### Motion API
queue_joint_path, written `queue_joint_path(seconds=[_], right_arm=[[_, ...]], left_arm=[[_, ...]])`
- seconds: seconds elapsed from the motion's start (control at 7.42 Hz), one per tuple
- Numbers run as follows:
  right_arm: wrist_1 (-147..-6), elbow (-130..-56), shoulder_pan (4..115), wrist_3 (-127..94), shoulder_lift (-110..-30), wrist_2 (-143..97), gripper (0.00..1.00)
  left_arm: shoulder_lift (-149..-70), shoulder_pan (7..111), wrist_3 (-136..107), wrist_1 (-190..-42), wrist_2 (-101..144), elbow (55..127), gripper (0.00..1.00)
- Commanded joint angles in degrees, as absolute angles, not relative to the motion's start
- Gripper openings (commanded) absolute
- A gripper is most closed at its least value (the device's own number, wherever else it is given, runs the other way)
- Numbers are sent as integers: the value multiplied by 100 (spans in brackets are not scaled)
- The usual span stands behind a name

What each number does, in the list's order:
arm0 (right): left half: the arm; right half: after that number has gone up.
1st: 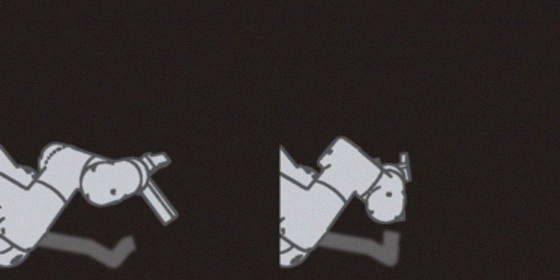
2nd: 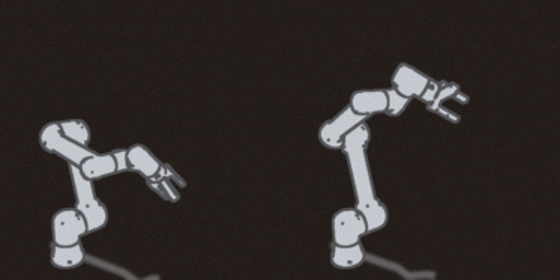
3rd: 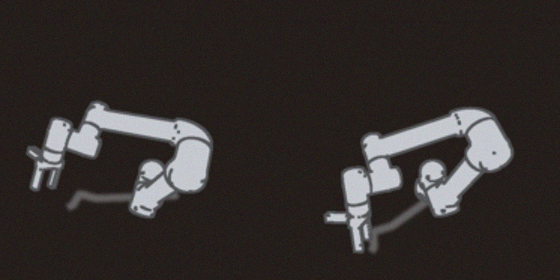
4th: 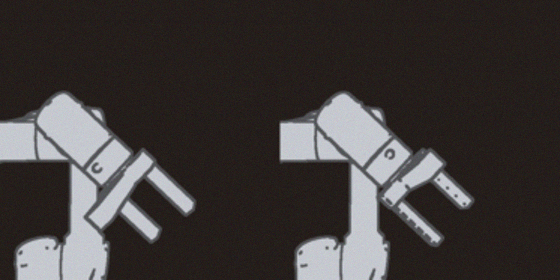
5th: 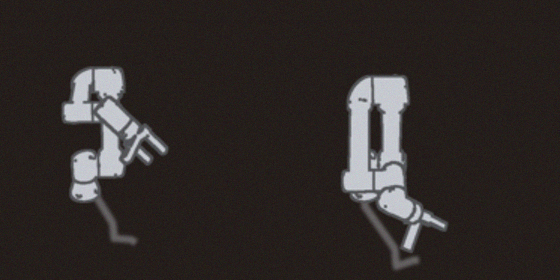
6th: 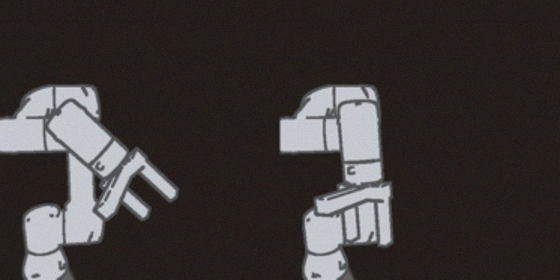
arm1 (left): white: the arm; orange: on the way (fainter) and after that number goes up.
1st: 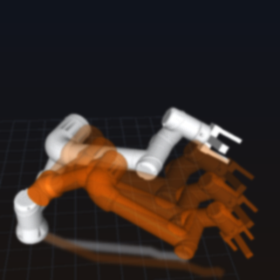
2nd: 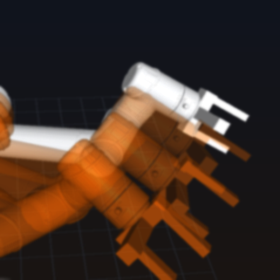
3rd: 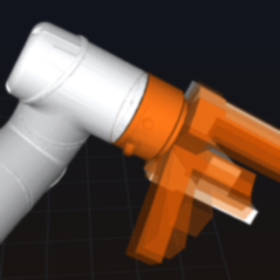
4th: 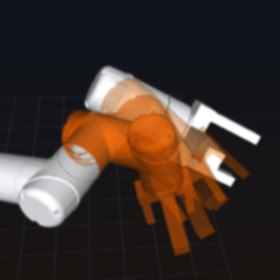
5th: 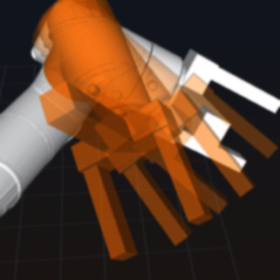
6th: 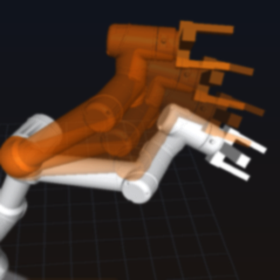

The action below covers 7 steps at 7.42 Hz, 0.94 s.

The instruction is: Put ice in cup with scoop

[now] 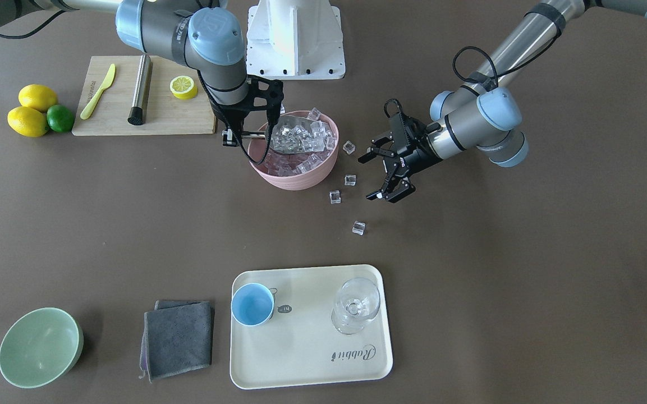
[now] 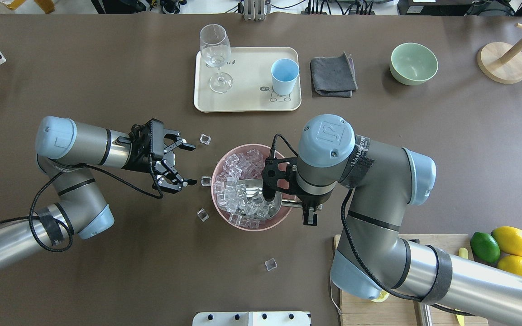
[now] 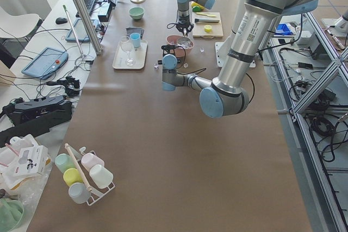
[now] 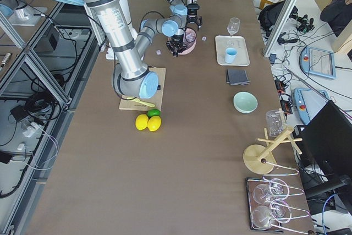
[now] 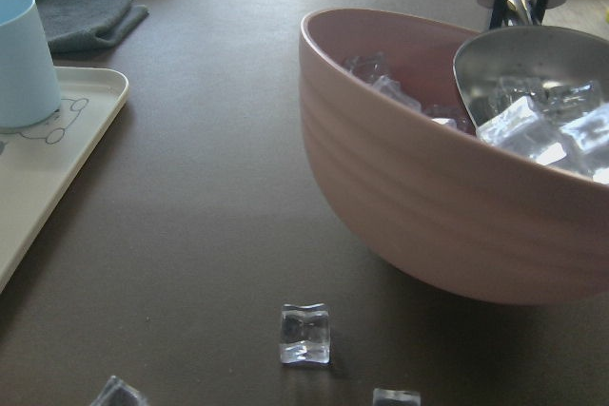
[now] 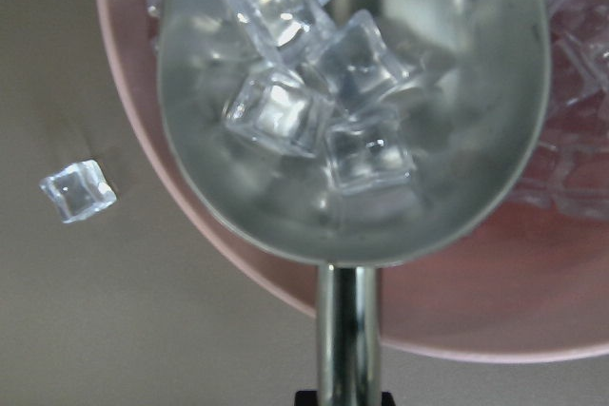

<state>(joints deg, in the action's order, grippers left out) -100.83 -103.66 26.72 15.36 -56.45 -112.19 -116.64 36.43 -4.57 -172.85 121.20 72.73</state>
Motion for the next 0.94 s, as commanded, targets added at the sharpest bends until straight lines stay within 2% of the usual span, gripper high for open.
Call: queue_joint_path(seconds=[0.0, 0.54, 0.81], right_arm=[[-10090, -10502, 2672, 1547, -5608, -11505, 0], [-10090, -10757, 2689, 1547, -5616, -11759, 0], [-10072, -10863, 2952, 1495, -5608, -12161, 0]], left_arm=[[-11663, 3735, -466, -17262, 12269, 7277, 98], [-11602, 3955, -457, -17043, 12524, 7364, 98], [-11243, 4086, -457, -16385, 12559, 8004, 98]])
